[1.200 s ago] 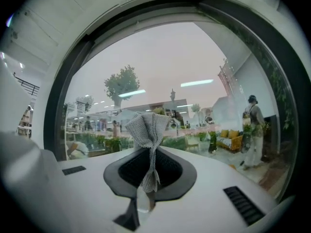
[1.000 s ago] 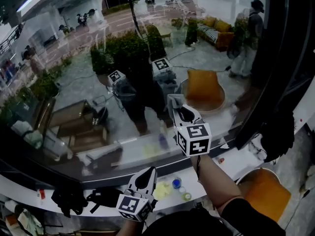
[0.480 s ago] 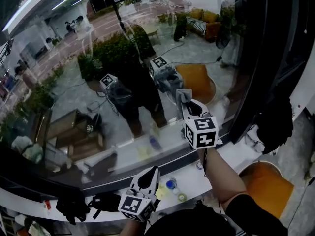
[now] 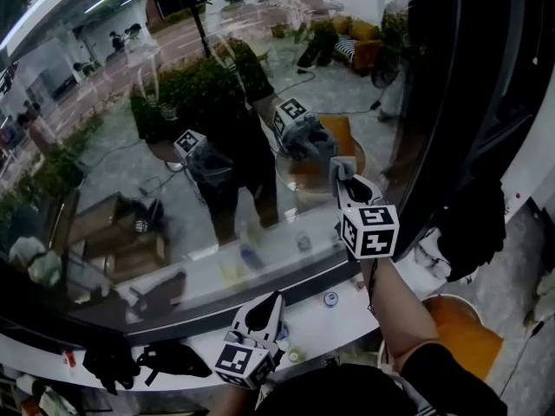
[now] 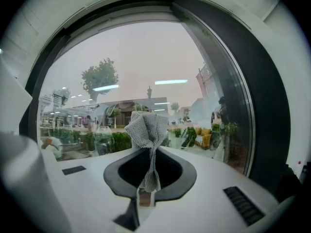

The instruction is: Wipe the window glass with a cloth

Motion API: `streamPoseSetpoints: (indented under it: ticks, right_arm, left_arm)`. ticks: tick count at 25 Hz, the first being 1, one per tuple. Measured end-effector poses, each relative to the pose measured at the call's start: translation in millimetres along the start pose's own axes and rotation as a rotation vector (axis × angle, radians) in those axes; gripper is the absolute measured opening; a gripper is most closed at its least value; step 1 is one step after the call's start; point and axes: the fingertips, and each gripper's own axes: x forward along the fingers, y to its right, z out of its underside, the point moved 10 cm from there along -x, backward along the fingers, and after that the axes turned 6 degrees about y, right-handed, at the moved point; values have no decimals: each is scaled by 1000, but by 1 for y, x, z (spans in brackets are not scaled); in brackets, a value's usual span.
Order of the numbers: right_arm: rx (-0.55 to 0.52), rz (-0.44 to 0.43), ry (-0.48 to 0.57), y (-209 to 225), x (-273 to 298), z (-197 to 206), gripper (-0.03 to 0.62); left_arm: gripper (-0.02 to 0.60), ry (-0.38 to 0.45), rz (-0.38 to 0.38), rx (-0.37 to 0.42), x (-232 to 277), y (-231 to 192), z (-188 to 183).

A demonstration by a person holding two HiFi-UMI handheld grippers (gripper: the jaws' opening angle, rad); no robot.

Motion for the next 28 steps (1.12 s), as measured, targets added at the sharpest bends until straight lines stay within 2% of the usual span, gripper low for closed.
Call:
streamPoseSetpoints:
  ticks: [4,16,20,22,25,28]
  right_arm:
    - [3,-2,0,20,2,6,44]
    - [27,-61,27,26,3,10,44]
    - [35,-65,35,25,4,9,44]
    - [35,-64,32,25,5,9,44]
    - [28,-66,28,25,3,10,44]
    - [22,-66,29,24,2,8,44]
  left_arm:
    - [8,-1,-9,-1,16,9,4]
    - [8,-27,-57,-1,28,21,5]
    - [8,-32,-48,10,30,19,4]
    - [8,-36,-56,-8,33,20,0]
    - [8,-7,-74,-41,36,20,-6]
    - [8,-7,-55,-17,35,18,0]
